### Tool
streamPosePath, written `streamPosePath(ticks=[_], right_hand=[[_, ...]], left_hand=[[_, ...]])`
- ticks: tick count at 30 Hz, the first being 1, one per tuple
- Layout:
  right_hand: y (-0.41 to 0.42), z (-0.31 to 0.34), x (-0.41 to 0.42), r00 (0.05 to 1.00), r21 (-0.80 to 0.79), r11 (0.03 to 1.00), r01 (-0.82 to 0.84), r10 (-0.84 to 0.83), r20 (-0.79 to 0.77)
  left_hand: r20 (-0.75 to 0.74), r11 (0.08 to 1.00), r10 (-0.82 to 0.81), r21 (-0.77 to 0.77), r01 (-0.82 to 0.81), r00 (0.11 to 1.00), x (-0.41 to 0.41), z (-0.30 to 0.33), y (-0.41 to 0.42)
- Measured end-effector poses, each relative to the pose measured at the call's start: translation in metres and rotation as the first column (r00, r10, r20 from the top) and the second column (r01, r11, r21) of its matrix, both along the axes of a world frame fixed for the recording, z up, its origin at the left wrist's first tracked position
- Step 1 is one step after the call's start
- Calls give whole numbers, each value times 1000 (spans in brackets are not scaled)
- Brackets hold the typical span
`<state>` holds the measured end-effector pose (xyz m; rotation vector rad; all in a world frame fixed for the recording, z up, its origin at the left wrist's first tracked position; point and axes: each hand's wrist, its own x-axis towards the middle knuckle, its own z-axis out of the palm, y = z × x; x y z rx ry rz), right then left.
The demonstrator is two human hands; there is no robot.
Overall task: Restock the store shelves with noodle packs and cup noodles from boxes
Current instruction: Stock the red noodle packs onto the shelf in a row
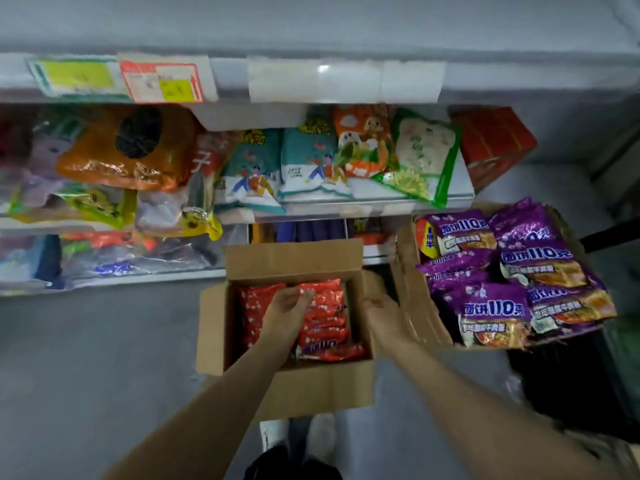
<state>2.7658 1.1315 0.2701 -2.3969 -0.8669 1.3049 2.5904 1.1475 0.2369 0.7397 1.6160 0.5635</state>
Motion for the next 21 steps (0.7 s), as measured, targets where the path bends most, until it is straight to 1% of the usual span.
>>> streamPosePath(ticks=[4, 7, 9, 12, 15, 17, 21], right_hand=[[-7, -62, 3, 997, -102, 992, 73, -75, -12], [-20, -112, 10, 977, -133, 971, 198, -207, -54], [-31, -145, 17, 964, -167, 954, 247, -260, -58], [-44, -189, 26, 966, -245, 941, 235, -254, -51], [-52, -232, 32, 961, -297, 926, 233, -266, -78], [-56, -263, 34, 963, -316, 924, 216, -255, -86], [-59, -300, 34, 955, -308, 921, 239, -281, -99]], left_hand=[[-8, 993, -39, -110, 38, 999, 3, -64, -12], [0, 985, -112, -129, 111, 994, 5, -110, -24], [-5, 979, -135, -153, 133, 991, 6, -141, -35], [-17, 970, -173, -173, 168, 985, 11, -183, -49], [-31, 960, -225, -177, 216, 974, 19, -214, -57], [-34, 951, -261, -179, 251, 965, 26, -238, -64], [-6, 944, -255, -216, 248, 967, 39, -284, -79]])
